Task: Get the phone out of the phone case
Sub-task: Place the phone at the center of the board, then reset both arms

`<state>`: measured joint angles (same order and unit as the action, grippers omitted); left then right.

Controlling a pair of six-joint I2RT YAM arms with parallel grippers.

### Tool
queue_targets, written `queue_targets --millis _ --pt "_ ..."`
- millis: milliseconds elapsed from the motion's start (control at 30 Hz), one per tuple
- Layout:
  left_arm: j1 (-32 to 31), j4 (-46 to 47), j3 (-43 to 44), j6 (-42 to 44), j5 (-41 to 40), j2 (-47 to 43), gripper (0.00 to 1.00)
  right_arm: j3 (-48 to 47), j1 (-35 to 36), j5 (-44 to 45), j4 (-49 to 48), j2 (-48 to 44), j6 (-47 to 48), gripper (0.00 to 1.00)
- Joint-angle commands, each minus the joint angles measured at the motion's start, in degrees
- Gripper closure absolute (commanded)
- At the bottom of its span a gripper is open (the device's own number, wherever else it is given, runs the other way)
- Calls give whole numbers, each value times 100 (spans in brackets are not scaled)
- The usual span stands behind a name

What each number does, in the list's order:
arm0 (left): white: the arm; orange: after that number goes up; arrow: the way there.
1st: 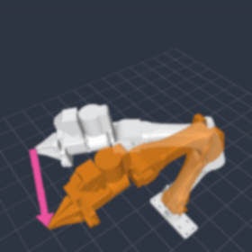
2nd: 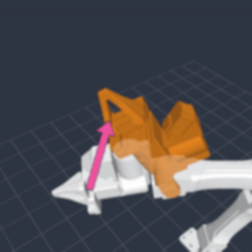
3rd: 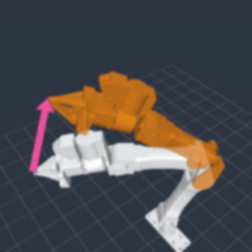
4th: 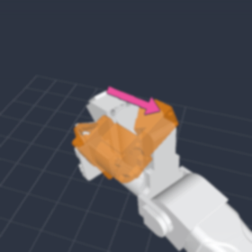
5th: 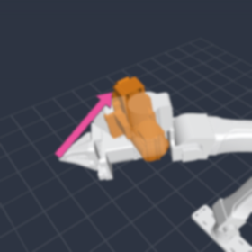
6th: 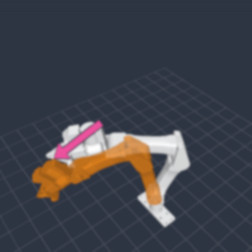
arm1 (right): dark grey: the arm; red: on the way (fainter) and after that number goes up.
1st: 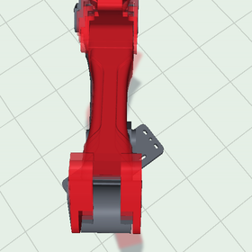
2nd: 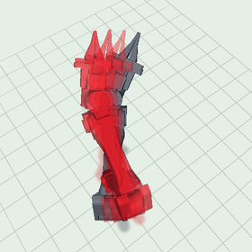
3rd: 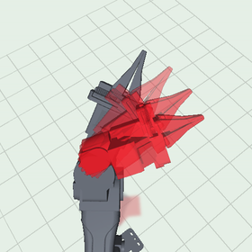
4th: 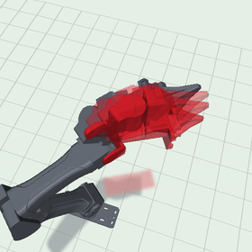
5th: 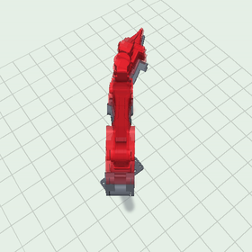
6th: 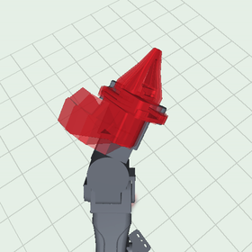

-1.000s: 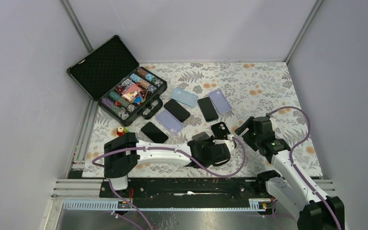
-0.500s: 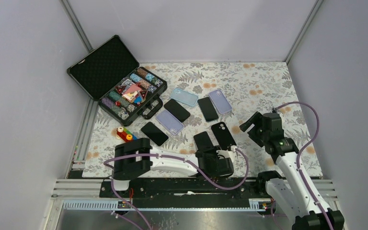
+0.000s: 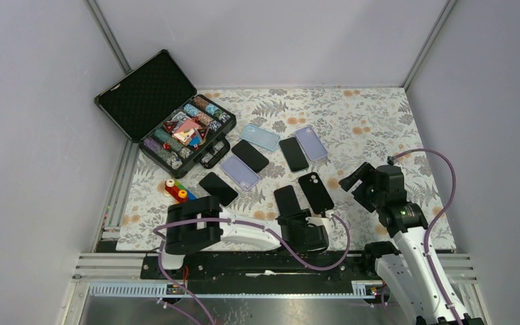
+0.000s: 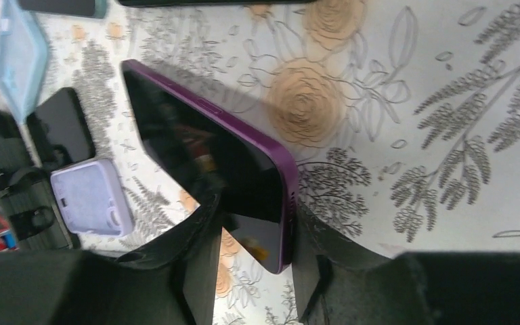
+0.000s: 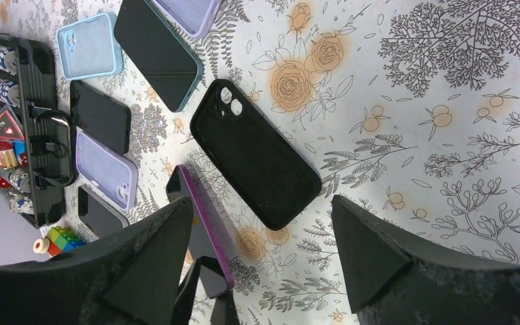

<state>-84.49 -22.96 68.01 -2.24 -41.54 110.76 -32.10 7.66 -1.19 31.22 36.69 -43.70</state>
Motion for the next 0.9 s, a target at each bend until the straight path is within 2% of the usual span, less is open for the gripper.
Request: queue_targets --millis 0,267,500,600,667,700,867 --pt "11 452 -211 -581 1473 167 60 -160 -45 -7 252 -169 47 19" --pt "20 826 -413 -799 1574 -72 42 -340 -40 31 509 -419 47 19" --pt "70 1153 -724 -994 1645 -837 31 -477 -43 90 733 -592 85 19" --pt "82 1201 -863 -1111 1632 -1349 20 -598 -44 92 863 -697 114 19" --pt "82 1222 -938 -1167 1577 -1768 6 -680 -45 93 921 -782 132 19" --pt "82 1231 -970 -1198 1520 -1994 2 -711 -45 93 942 -834 140 19" --pt "73 1222 -1163 -1171 1214 -3316 1 -934 -45 251 1016 -1193 174 19"
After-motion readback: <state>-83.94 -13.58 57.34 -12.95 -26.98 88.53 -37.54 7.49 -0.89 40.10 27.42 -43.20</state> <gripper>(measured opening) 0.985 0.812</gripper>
